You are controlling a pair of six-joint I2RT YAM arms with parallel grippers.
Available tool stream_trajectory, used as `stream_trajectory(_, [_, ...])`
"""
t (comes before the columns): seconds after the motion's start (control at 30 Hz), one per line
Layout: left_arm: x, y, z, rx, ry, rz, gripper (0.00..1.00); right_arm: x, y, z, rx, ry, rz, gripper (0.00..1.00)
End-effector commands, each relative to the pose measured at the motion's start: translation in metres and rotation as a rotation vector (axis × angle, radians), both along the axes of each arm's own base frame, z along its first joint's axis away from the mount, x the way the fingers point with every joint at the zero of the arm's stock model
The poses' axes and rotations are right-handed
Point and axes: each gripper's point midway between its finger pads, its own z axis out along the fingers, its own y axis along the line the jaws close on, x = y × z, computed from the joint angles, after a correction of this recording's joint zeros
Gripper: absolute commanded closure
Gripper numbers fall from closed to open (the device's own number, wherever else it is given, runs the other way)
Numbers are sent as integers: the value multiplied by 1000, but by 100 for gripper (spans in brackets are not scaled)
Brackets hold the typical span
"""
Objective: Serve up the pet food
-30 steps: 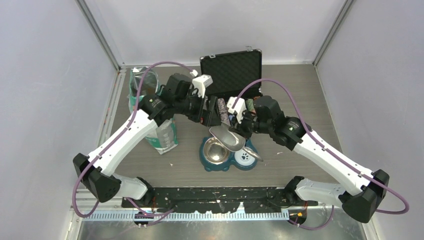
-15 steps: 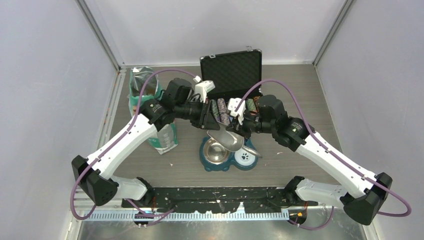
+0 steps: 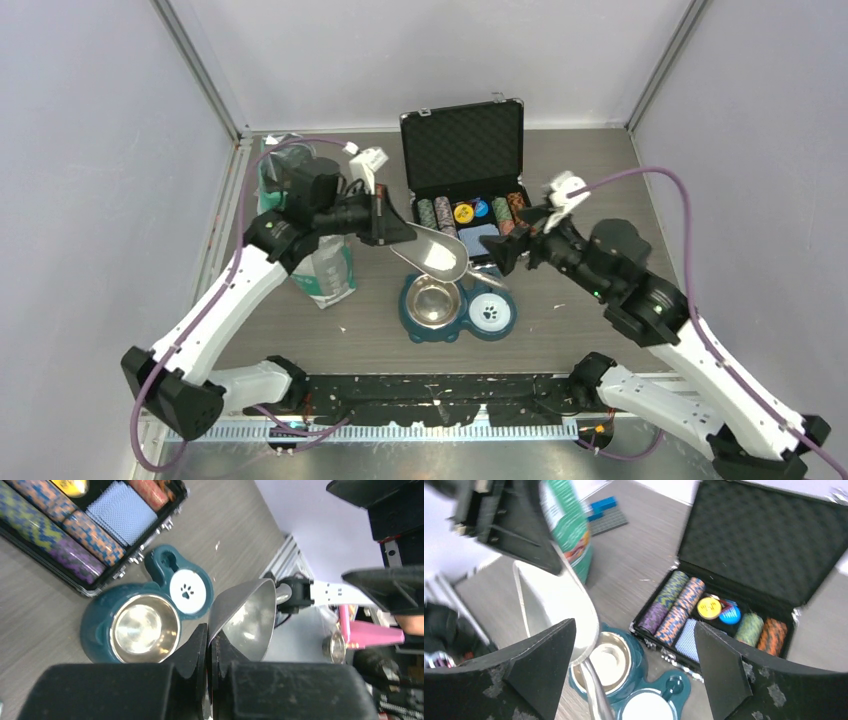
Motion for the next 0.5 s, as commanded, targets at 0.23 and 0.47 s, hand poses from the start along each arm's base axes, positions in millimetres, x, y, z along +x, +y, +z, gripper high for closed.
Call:
stream_trajectory(0.23, [-14, 34, 99, -190, -332, 54, 100, -35, -53, -24, 429, 337, -200, 4])
stream_trajectory(0.47, [-1, 49, 129, -265, -363, 224, 100, -59, -25, 28, 596, 277, 60, 4])
